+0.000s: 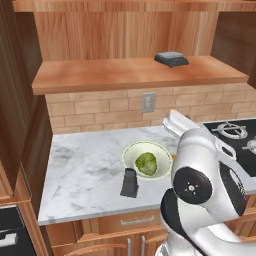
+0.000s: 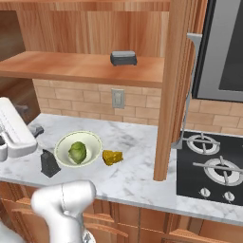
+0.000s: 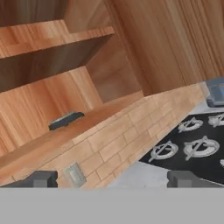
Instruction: Pick the cheese from the fridge and the cheese grater from the cabinet and place them next to the salad bowl.
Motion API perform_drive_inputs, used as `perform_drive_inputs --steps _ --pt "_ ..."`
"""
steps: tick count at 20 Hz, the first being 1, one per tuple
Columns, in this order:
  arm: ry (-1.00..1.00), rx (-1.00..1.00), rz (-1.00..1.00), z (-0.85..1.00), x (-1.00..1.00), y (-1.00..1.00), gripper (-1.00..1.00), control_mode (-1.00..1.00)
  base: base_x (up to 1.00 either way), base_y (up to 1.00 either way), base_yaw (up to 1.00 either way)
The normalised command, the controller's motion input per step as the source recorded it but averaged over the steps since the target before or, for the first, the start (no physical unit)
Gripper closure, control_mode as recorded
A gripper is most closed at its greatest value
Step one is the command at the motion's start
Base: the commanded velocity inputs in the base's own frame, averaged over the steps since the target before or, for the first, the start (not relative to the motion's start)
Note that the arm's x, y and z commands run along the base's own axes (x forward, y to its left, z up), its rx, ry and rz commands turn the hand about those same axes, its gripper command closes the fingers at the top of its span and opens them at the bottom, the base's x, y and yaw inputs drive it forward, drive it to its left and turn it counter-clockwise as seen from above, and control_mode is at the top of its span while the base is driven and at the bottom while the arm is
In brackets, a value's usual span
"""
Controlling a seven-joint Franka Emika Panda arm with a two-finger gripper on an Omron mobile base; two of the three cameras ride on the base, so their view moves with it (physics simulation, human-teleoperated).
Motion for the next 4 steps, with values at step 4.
perform_drive_inputs --steps 4 --pt "0.10 0.03 0.00 0.47 -1.00 -0.99 -1.00 -1.00 0.00 0.00 0.00"
